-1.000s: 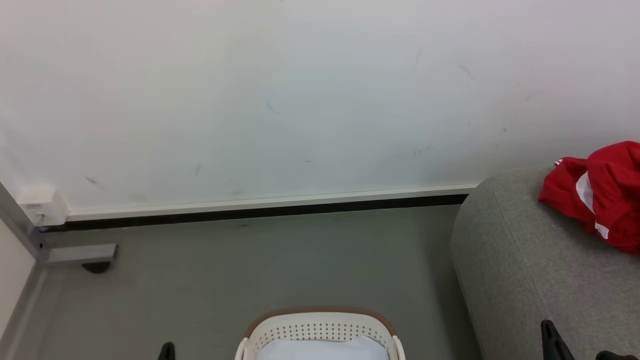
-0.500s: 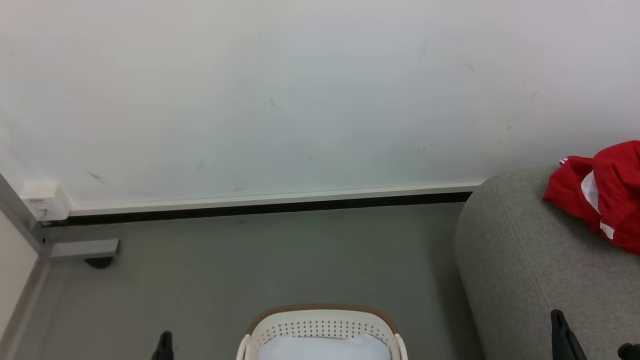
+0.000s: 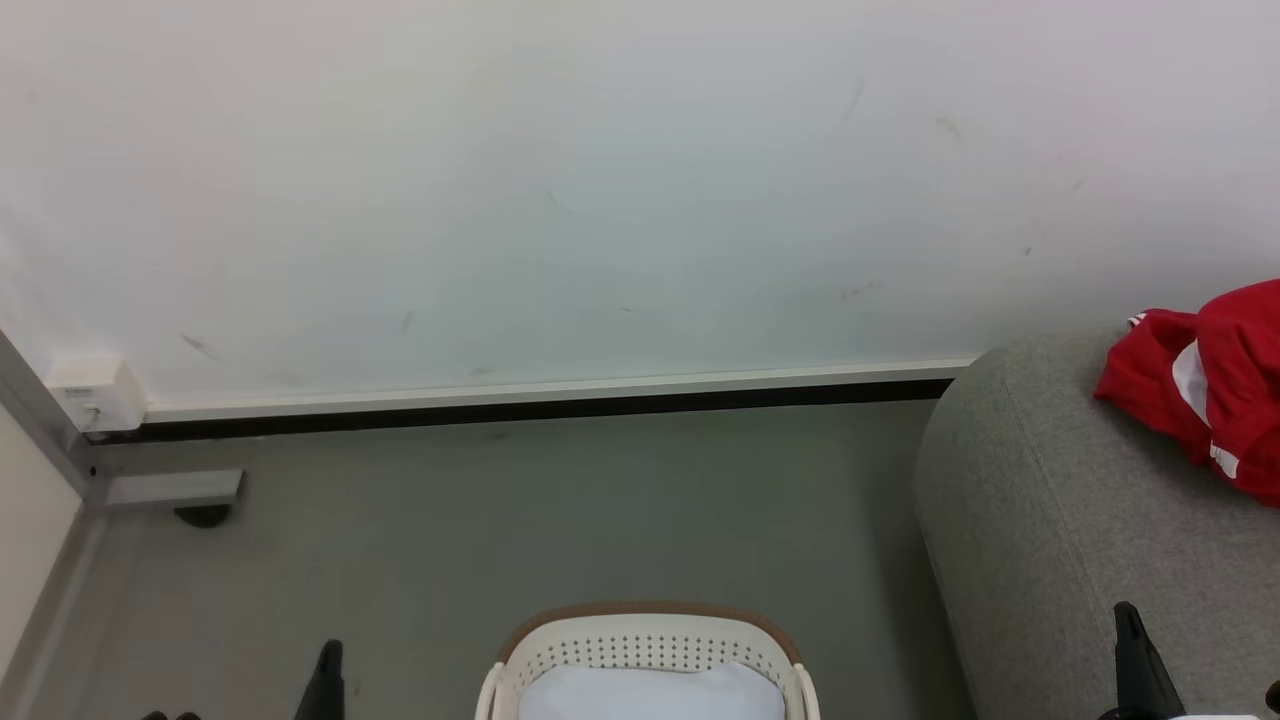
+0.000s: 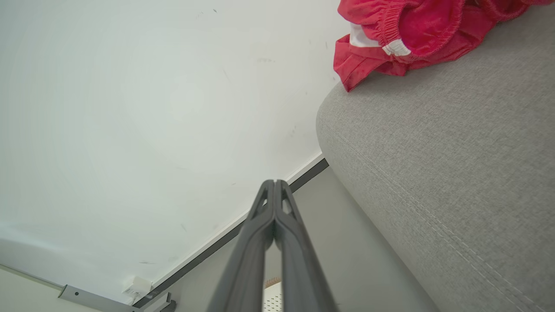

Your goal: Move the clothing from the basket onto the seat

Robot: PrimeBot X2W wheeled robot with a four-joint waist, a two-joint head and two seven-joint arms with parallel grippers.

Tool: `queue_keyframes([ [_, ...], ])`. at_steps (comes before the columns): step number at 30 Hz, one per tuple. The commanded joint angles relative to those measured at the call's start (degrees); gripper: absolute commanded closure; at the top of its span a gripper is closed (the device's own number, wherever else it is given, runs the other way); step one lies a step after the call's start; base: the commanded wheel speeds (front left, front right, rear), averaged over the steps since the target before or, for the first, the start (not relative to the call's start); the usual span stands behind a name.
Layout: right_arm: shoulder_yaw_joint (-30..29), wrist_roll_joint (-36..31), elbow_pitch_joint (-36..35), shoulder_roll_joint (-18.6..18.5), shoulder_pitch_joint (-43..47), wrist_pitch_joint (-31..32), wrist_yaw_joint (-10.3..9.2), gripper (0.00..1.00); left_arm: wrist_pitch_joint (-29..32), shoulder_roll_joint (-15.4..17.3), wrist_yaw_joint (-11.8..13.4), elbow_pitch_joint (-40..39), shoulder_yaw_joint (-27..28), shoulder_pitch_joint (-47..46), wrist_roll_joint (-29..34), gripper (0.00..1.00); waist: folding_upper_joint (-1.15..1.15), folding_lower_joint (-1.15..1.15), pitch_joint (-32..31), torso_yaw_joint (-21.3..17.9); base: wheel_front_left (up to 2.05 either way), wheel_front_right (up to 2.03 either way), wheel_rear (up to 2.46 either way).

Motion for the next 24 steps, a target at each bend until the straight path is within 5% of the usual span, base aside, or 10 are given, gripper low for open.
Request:
queue_keyframes([
  [1, -0.3, 1.9, -1.0, -0.6, -1.4, 0.5, -0.05, 1.00, 0.4, 0.1, -0.5, -0.6, 0.5, -1.4, -1.8, 1.00, 0.00, 0.00, 0.0, 0.0, 0.00, 0.00, 0.00],
  [24, -1.0, 18.2, -2.6, -0.8, -2.6, 4.4, -0.08, 1.00, 4.3, -0.9, -3.1, -0.7, 3.2, -3.7, -15.3, 1.00, 0.00, 0.00, 0.9, 0.8, 0.00, 0.00, 0.00],
])
